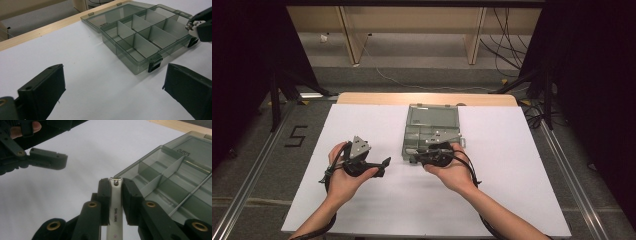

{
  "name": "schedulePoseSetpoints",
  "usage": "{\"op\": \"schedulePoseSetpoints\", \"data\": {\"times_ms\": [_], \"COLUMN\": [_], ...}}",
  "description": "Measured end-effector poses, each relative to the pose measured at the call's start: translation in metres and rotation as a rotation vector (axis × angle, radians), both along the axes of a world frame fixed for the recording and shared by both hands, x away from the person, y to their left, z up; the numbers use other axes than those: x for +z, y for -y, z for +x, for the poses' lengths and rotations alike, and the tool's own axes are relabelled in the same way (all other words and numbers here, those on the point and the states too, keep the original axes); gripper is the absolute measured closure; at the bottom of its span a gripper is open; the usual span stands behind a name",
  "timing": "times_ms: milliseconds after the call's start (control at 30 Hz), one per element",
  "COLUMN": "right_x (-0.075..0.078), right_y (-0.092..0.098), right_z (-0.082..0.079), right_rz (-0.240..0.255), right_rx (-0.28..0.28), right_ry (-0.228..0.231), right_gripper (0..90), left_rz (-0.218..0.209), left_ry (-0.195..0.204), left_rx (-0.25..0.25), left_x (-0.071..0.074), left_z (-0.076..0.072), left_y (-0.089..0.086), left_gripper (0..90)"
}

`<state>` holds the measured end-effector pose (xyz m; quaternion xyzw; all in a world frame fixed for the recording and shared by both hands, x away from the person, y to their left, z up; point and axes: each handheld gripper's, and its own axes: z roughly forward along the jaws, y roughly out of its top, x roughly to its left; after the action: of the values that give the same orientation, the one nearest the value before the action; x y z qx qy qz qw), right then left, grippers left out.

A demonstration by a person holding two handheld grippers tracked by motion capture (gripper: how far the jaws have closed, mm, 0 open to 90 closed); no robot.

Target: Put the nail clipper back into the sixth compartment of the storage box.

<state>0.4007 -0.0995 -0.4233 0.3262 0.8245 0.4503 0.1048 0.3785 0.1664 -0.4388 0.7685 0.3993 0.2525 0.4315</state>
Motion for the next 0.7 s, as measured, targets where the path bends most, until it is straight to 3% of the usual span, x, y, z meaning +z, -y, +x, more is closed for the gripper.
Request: {"op": "schedulePoseSetpoints", "data": {"times_ms": [267,700], "right_x": [0.007,0.008], "right_y": [0.0,0.001], "right_z": [0.01,0.033], "right_rz": [0.028,0.026], "right_rx": [-0.013,-0.048], "right_ry": [0.003,0.05], "right_gripper": [77.7,77.7], "left_rz": [0.001,-0.004], "left_ry": [0.002,0.0], "left_rx": [0.001,-0.002], "left_x": [0.0,0.0], "left_z": [0.0,0.0], "left_y": [0.0,0.0], "left_gripper": [2.7,2.8]}}
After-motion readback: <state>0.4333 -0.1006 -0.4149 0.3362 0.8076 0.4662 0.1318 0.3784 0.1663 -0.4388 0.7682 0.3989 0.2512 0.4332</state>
